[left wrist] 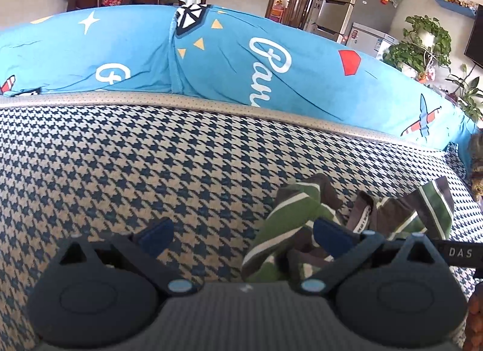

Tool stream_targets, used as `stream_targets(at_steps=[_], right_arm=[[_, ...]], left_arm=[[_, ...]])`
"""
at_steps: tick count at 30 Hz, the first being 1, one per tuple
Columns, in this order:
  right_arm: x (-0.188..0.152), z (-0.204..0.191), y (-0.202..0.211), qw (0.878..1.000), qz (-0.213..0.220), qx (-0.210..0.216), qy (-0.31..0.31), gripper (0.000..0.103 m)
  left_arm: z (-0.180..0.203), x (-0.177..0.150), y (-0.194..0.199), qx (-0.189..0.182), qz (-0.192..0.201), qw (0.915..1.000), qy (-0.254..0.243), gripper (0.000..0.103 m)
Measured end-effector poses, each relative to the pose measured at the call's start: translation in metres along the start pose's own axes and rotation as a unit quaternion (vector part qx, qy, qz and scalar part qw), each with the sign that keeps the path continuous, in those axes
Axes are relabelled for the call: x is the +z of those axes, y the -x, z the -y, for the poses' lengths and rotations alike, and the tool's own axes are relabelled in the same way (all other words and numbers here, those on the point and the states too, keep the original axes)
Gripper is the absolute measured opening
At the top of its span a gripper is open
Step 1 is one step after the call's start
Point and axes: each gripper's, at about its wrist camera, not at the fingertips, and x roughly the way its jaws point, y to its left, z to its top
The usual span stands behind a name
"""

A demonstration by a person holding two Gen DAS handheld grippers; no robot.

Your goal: Fold clothes

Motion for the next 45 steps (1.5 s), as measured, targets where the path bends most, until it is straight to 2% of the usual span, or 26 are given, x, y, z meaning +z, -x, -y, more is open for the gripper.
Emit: stream_targets(at_steps=[9, 14, 15, 16, 19, 21, 22, 24, 27, 30, 33, 35, 41, 45], right_arm=[[-0.001, -0.002, -0.008, 1.0, -0.012, -0.002, 0.009, 0.068], [0.0, -0.003, -0.011, 1.0, -0.017, -0.002, 0.008, 0.068], [-0.001, -0.003, -0.011, 1.0, -0.018, -0.002, 0.007, 0.068], [-0.001, -0.003, -0.012, 1.0, -0.019, -0.003, 0.006, 0.068], [-0.001, -0.003, -0.013, 1.0, -0.023, -0.004, 0.004, 0.069], [-0.002, -0.003, -0.014, 1.0, -0.024, -0.005, 0.005, 0.069], [-0.002, -0.003, -0.014, 1.0, -0.024, -0.005, 0.005, 0.069], [-0.002, -0.003, -0.014, 1.0, -0.024, -0.006, 0.005, 0.069], [-0.002, -0.003, -0.014, 1.0, -0.022, -0.005, 0.003, 0.069], [-0.002, -0.002, -0.014, 1.0, -0.02, -0.003, -0.001, 0.069], [-0.002, -0.002, -0.014, 1.0, -0.019, -0.004, -0.002, 0.069], [-0.002, -0.002, -0.014, 1.0, -0.017, -0.003, -0.004, 0.069], [-0.002, -0.005, -0.021, 1.0, -0.021, -0.005, -0.002, 0.069], [-0.002, -0.01, -0.023, 1.0, -0.022, 0.002, 0.005, 0.069]], left_arm=[[0.015, 0.01, -0.042, -0.05, -0.036, 0.998, -0.012, 0.103], [0.026, 0.006, -0.061, -0.064, -0.054, 0.9963, -0.023, 0.102], [0.027, 0.005, -0.063, -0.066, -0.057, 0.9959, -0.025, 0.1], [0.029, 0.003, -0.065, -0.068, -0.06, 0.9955, -0.027, 0.097], [0.031, 0.0, -0.07, -0.088, -0.073, 0.9932, -0.022, 0.073], [0.031, -0.001, -0.071, -0.101, -0.08, 0.9914, -0.018, 0.05], [0.032, -0.002, -0.07, -0.105, -0.079, 0.9911, -0.018, 0.047], [0.035, -0.002, -0.064, -0.105, -0.066, 0.992, -0.023, 0.033], [0.04, -0.003, -0.055, -0.104, -0.044, 0.9931, -0.031, 0.023], [0.048, -0.003, -0.041, -0.078, -0.007, 0.9958, -0.048, 0.021], [0.053, -0.001, -0.025, -0.034, 0.04, 0.9959, -0.074, 0.02], [0.05, 0.002, -0.015, -0.01, 0.066, 0.9951, -0.074, 0.02], [0.023, 0.022, 0.004, 0.026, 0.104, 0.9937, -0.033, 0.02], [0.001, 0.033, 0.013, 0.073, 0.127, 0.9891, -0.01, 0.02]])
